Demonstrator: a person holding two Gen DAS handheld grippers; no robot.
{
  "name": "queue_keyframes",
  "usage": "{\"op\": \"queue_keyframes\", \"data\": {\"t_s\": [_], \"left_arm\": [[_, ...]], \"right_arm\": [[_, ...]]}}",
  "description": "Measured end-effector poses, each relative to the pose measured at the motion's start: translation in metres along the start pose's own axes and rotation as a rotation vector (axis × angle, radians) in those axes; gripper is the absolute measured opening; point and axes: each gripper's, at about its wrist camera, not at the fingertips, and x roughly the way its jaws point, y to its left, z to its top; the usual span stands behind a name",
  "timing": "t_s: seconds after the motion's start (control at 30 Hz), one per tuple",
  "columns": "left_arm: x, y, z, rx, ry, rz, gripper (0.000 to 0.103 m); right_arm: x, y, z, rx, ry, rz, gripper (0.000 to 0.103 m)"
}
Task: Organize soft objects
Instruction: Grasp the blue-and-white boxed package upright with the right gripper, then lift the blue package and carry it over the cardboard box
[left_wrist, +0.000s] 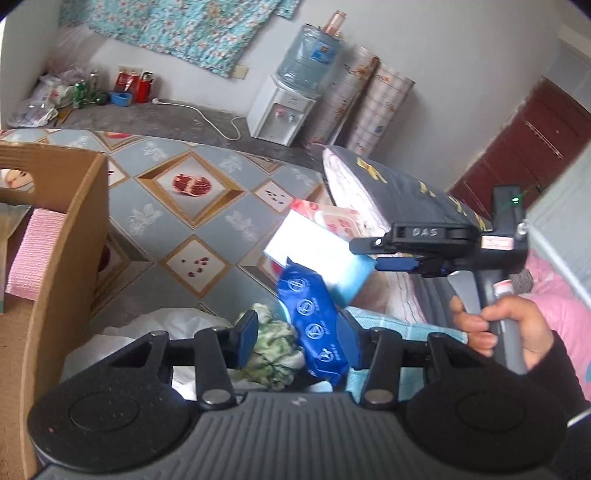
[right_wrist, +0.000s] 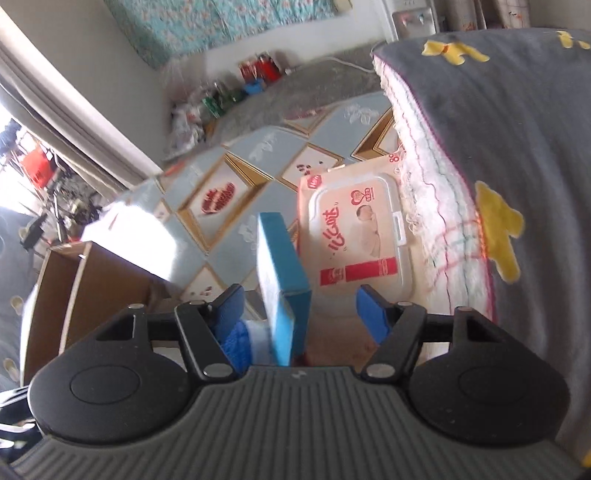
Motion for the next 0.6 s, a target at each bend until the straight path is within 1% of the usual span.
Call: {"op": "queue_keyframes", "data": {"t_s": [0.03, 0.07, 0.1, 0.13, 0.2, 0.23, 0.4, 0.5, 0.6], "left_arm": [[-0.002, 0.003, 0.001, -0.011, -0.005, 0.001, 0.047], [-0.004, 0.007, 0.003, -0.021, -0.009, -0.001, 0.047], [-0.007, 0.009, 0.004, -0.028, -0.013, -0.004, 0.047], [-0.009, 0.011, 0.004, -0.031, -0.016, -0.005, 0.047], [-0.015, 0.015, 0.005, -0.038, -0.028, -0.003, 0.047], [-0.019, 0.017, 0.005, -0.042, -0.034, -0.003, 0.047], [-0.036, 0.027, 0.0, -0.079, -0.054, 0.0, 0.047], [-0.048, 0.031, -0.004, -0.091, -0.066, -0.006, 0.047], [-0.062, 0.036, -0.009, -0.105, -0.08, -0.02, 0.047]], "right_arm": [[0.008, 0.0, 0.003, -0.006, 0.018, 0.0, 0.042], [0.015, -0.001, 0.005, -0.005, 0.038, 0.004, 0.037], [0.02, -0.001, 0.006, -0.005, 0.055, 0.016, 0.025], [0.022, 0.0, 0.007, -0.005, 0.064, 0.035, 0.023], [0.018, 0.008, 0.007, -0.037, 0.043, 0.014, 0.021], [0.014, 0.014, 0.006, -0.07, 0.023, 0.005, 0.02], [-0.023, 0.05, -0.001, -0.225, -0.091, -0.068, 0.019], [-0.057, 0.077, -0.015, -0.322, -0.172, -0.092, 0.019], [-0.091, 0.107, -0.044, -0.438, -0.244, -0.12, 0.019]]}}
